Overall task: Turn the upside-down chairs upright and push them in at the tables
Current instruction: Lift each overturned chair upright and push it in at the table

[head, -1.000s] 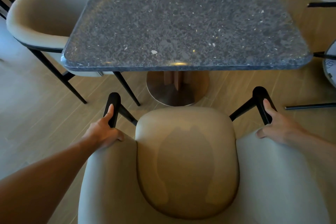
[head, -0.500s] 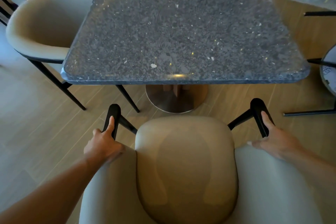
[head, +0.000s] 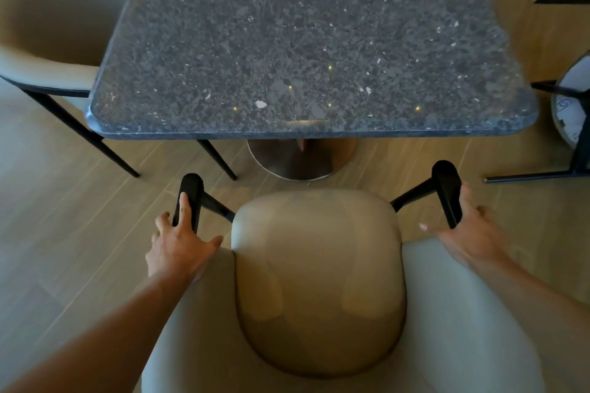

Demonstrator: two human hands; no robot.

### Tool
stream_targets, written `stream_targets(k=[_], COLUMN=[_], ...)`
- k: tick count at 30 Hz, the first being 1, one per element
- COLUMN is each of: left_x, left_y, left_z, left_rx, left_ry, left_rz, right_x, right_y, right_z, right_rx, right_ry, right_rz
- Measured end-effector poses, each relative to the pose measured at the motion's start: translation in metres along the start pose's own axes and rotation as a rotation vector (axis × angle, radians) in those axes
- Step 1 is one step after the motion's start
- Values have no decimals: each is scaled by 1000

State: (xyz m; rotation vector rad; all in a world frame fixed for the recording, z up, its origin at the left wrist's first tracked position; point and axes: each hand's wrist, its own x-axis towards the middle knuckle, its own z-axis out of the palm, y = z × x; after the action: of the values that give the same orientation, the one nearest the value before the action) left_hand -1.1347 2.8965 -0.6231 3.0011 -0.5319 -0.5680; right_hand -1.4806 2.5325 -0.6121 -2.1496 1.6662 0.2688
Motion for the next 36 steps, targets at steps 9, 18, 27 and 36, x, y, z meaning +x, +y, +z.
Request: stream_targets(k=[9,18,27,36], left_x=[9,12,13,15], left_y=[1,-5,-2,-2], left_z=[-14,-13,-13,-11], left_rx=[25,27,72,65], left_ry=[-179,-209,-198,-199], left_rz=[25,49,7,20], right_x=[6,-1,-6,-8], right_y=[0,-3,-2,1], right_z=[-3,-9,-12,-16], right_rx=[1,27,-44,-66], right_ry=[-101,-118,-107,-185], right_rz=[23,1,-20,-12])
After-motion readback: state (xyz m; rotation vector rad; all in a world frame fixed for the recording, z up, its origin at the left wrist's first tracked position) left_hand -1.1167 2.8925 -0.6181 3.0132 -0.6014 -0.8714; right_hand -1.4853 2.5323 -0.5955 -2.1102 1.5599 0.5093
